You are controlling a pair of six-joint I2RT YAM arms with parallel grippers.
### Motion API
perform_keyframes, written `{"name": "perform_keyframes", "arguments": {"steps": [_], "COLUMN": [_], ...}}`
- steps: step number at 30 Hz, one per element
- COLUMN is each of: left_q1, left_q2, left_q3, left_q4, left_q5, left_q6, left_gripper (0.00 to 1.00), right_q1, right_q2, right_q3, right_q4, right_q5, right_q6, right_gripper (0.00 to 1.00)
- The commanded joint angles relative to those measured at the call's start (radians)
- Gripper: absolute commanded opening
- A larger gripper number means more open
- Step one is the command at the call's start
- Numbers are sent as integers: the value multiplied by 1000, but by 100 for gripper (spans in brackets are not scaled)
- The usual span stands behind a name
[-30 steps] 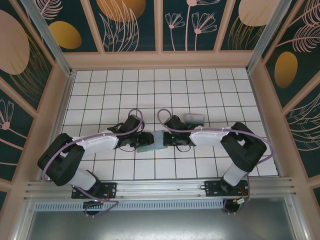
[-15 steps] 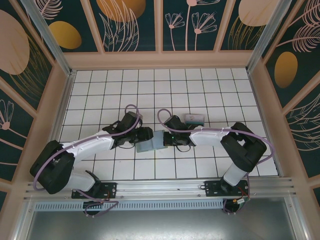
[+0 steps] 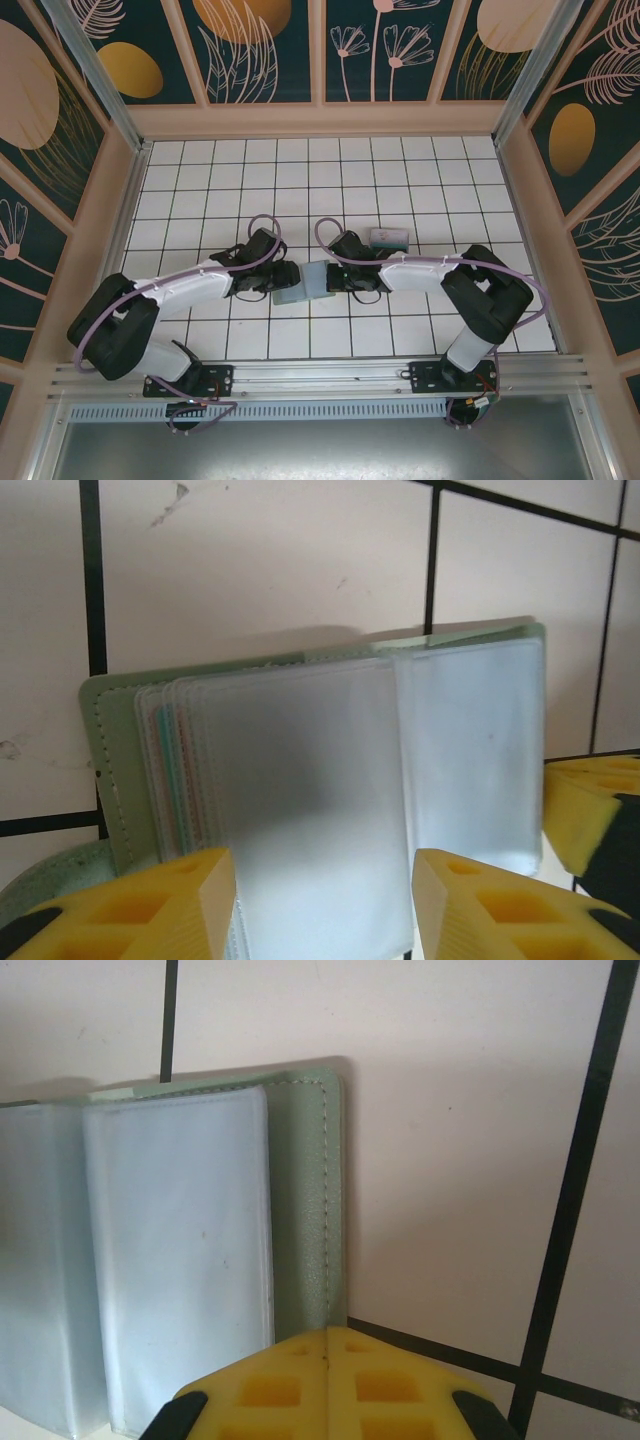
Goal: Take the credit cards out of the card holder
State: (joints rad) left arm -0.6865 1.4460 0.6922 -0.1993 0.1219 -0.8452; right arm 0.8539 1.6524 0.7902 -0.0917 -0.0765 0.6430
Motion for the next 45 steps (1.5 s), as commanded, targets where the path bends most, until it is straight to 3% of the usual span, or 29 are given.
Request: {"name": "perform_keyframes", "arguments": {"steps": [1,10,19,25,35,45], "left_q1": [2,3,2,3,2,-1], "left_q2": [23,2,42,54,11,52], "left_q3": [-5,-7,-8,-6,-6,43], "left_q4": [-28,-46,-8,70,103,199], "left_q5": [0,-19,30,111,134,227], "left_q6": [14,11,19,21,26,27], "left_gripper": [50,51,51,57,64,58], "right_q1": [17,17,17,18,19,15], "right_q2": [40,48,55,55,60,-2], "right_q3": [-11,-3,4,2,3,-22], "right_q4": [-21,-25,-26,-27,-26,-32], "right_q5": [3,3,1,3,4,60], "right_q6": [17,12,10,13,15,42], "right_gripper": [0,0,0,0,0,0]}}
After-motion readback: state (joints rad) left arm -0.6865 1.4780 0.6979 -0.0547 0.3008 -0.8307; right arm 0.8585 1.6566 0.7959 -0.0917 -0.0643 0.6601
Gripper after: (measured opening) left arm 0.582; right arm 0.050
